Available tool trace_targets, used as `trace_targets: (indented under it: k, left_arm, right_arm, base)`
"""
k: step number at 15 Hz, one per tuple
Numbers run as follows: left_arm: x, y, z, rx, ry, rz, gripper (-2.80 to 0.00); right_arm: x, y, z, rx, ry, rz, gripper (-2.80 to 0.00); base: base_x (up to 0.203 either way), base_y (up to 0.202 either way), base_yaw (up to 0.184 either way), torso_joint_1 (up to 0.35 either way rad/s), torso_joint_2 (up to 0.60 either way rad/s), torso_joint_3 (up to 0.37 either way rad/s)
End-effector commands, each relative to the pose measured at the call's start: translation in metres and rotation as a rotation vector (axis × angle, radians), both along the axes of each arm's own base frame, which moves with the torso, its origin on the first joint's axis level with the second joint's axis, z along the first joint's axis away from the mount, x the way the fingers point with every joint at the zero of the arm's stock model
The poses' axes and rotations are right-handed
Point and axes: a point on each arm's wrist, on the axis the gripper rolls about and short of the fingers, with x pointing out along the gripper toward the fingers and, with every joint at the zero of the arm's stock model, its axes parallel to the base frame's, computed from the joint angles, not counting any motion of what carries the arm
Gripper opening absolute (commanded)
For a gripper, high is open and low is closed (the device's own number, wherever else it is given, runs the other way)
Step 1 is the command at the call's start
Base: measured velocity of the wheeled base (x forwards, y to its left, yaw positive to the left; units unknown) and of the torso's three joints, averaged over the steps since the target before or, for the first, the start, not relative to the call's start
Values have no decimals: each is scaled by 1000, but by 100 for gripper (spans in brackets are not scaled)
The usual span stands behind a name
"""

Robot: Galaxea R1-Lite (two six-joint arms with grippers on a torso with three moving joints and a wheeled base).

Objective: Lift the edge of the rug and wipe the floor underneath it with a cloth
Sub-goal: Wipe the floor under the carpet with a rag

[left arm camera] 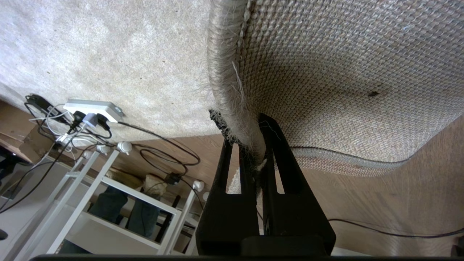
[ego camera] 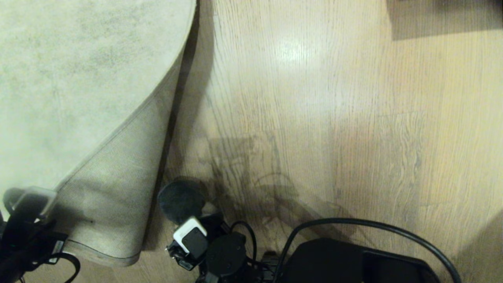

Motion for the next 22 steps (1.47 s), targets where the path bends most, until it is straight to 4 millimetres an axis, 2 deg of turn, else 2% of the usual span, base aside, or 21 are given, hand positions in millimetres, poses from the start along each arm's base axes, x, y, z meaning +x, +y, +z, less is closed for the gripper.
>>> trace_targets:
  k: [1,4,9,11,13,17,22]
  left_arm:
    - [0,0,1,6,-4,1,-280]
    - [0,0,0,5,-3,1,-280]
    - [1,1,-1,5,4,2,-280]
    - [1,1,-1,6,5,1,-280]
    - [2,1,-3,2,16,1,-280]
    - [4,2,-3,3,20,1,-280]
    - [3,1,-4,3,18,-1,-280]
  right_arm:
    - [1,8,-36,-33,13,2,-280]
    - [19,5,-54,-33,28,-36,-280]
    - [77,-24,-61,-19,23,-171,-280]
    - [96,-35,-55,1,13,-215,-280]
    - [105,-41,-42,29,-4,-240,-280]
    - [110,-46,-3,93,-42,-255,-280]
    - [114,-68,46,131,-73,-291,-280]
  base:
    - [0,0,0,0,0,0]
    - [0,0,0,0,0,0]
    - [0,0,0,0,0,0]
    - [0,0,0,0,0,0]
    - [0,0,0,0,0,0]
    - [0,0,0,0,0,0]
    - [0,0,0,0,0,0]
